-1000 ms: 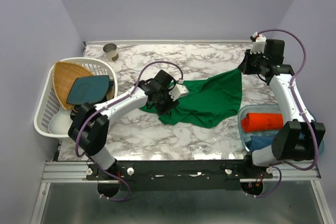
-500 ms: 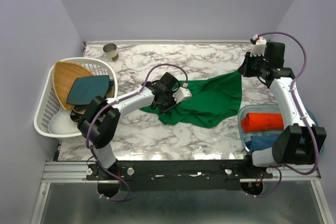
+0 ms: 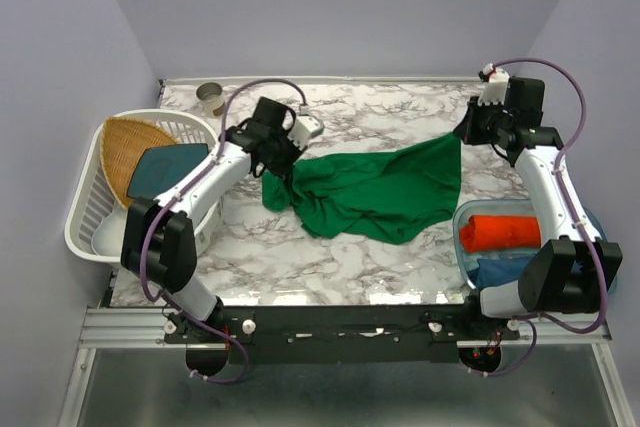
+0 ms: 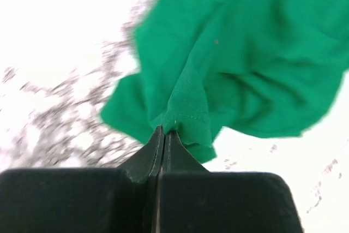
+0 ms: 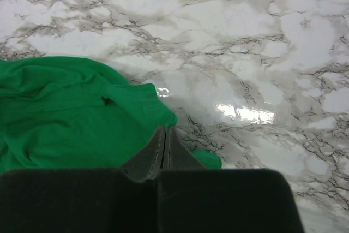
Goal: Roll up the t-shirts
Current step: Flatten out the T-shirt at the center of the board.
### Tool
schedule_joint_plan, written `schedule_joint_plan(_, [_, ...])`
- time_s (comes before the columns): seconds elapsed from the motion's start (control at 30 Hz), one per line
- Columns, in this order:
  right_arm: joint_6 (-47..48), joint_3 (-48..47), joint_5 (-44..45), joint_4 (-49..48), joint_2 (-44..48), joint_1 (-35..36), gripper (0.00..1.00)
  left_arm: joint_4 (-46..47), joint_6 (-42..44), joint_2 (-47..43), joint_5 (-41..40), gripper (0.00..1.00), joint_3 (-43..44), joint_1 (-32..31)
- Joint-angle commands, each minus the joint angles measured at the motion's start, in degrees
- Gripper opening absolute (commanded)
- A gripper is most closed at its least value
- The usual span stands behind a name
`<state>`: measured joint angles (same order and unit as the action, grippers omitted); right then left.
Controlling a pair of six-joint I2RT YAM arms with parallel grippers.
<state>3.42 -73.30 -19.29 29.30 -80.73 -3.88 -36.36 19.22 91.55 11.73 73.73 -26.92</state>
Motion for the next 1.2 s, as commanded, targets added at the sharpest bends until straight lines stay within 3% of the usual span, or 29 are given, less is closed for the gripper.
schedule_joint_plan(0.0, [-1.58, -3.69, 0.04, -0.73, -2.85, -0.78, 0.00, -0.56, -6.73, 4.42, 1.55, 0.00, 4.22, 6.34])
schedule_joint_plan(0.13, [-1.23, -6.76, 0.04, -0.65, -6.80, -0.69, 0.00, 0.24, -7.10, 14.14, -5.65, 0.00, 12.02, 8.46])
schedule_joint_plan(0.27, [-1.57, -8.61, -0.84, -0.47, -9.00, -0.69, 0.00, -2.05, -6.83, 23.75, -11.28, 0.04, 27.29, 11.09])
schedule_joint_plan(0.37, [-1.58, -9.23, -1.28, -0.30, -9.62, -0.69, 0.00, -0.82, -5.61, 27.10, -16.81, 0.19, 32.33, 12.06])
schedule_joint_plan(0.4, [-1.57, -9.23, -1.28, -0.21, -9.71, -0.78, 0.00, -1.69, -5.60, 27.80, -18.22, 0.34, 33.65, 12.50])
schedule_joint_plan(0.47, [-1.49, -8.97, -1.19, -0.21, -9.45, -0.69, 0.00, -4.32, -6.12, 29.39, -19.20, 0.43, 37.42, 13.03])
schedule_joint_plan(0.57, [-1.57, -7.65, -1.28, -0.65, -8.92, -0.69, 0.00, -7.93, -7.62, 27.55, -14.64, 0.50, 36.32, 13.91])
schedule_joint_plan(0.8, [-2.10, -6.16, -1.89, -1.35, -8.30, -0.69, 0.00, -11.27, -13.24, 19.37, -2.60, 0.53, 26.12, 14.00])
schedule_joint_plan(0.97, [-1.58, -7.30, -1.81, -0.12, -9.27, -0.69, 0.00, -11.45, -17.10, 19.98, -2.14, 0.61, 21.63, 14.00])
schedule_joint_plan(1.17, [-1.57, -7.83, -1.54, 0.06, -9.89, -0.69, 0.00, -11.45, -17.55, 24.81, -2.59, 0.56, 24.96, 14.00])
